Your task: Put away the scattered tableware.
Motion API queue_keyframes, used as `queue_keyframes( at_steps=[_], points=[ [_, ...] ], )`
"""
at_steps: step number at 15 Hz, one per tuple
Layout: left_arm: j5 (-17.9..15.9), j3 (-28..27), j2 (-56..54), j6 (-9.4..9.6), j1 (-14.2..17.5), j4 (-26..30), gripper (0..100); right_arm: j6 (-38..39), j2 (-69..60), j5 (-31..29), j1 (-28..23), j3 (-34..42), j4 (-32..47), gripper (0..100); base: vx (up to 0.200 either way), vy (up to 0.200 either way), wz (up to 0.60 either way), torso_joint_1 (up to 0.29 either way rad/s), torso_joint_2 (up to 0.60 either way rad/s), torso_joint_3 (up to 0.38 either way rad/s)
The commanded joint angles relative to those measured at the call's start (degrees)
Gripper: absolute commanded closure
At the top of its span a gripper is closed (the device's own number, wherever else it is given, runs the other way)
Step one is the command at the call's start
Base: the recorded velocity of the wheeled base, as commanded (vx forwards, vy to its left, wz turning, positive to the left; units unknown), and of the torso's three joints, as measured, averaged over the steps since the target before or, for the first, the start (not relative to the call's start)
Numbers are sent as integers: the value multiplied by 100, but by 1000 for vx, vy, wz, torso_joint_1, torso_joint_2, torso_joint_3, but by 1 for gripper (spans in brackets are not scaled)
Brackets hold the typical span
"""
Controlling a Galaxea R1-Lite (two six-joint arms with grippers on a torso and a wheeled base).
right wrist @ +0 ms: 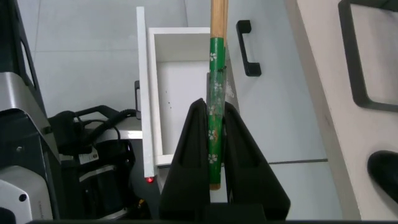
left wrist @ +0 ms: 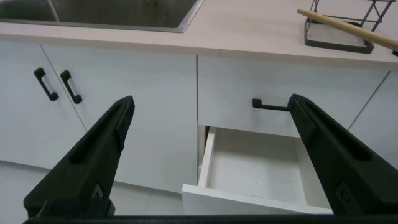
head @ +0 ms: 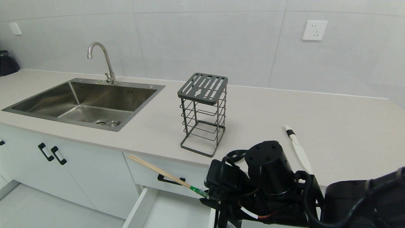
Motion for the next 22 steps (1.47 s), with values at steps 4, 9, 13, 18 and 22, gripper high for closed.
queue_keyframes(
  at_steps=[4,9,13,18,22],
  points=[
    [-1,0,7,-5,0,-1,0,-83,163,1,-62,-22,1,100,0,0,0,0,0,0],
    [-1,0,7,-5,0,-1,0,-83,286,28,-70,-154,1,100,0,0,0,-64,132,62],
    [-1,0,7,4,0,-1,0,-241,374,28,-114,-242,10,100,0,0,0,-246,476,229],
    [-1,0,7,4,0,-1,0,-443,734,28,-185,-593,36,100,0,0,0,-255,488,231],
    [-1,0,7,4,0,-1,0,-496,1059,37,-281,-813,63,100,0,0,0,-253,461,212]
  ],
)
